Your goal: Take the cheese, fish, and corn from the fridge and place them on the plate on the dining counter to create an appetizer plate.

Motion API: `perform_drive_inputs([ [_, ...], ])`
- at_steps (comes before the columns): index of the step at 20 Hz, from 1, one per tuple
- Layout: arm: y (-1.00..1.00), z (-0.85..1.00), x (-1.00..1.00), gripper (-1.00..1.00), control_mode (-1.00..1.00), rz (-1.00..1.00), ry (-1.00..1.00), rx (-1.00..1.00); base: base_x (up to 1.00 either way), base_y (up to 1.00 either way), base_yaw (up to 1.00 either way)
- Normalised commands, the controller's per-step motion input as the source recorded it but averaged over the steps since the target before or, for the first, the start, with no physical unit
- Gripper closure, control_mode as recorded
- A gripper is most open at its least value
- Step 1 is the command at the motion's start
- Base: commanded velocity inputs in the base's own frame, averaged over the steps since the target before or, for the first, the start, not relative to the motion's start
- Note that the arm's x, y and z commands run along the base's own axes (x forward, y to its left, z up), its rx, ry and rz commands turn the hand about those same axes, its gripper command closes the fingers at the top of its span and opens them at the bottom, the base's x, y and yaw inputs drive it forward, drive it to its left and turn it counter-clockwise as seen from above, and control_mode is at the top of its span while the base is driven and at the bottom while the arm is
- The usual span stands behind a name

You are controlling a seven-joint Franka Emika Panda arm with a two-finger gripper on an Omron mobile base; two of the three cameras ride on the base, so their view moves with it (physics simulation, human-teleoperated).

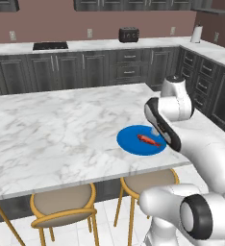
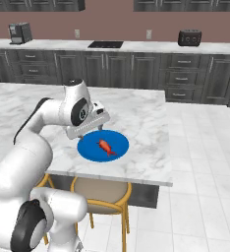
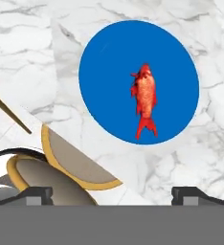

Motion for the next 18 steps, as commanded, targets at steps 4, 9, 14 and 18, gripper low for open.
perform_drive_inputs([
  [4, 0.0, 0.88, -0.86, -1.0, -1.0, -0.18, -0.28, -0.08, 0.0, 0.0, 0.0],
  [9, 0.0, 0.9, -0.9, -1.0, -1.0, -0.05, -0.26, -0.01, 0.0, 0.0, 0.0],
  [14, 0.0, 0.65, -0.83, -1.0, -1.0, -0.05, -0.31, -0.01, 0.0, 0.0, 0.0],
  [18, 0.0, 0.45, -0.56, -1.0, -1.0, -0.06, -0.06, 0.07, 0.0, 0.0, 0.0],
])
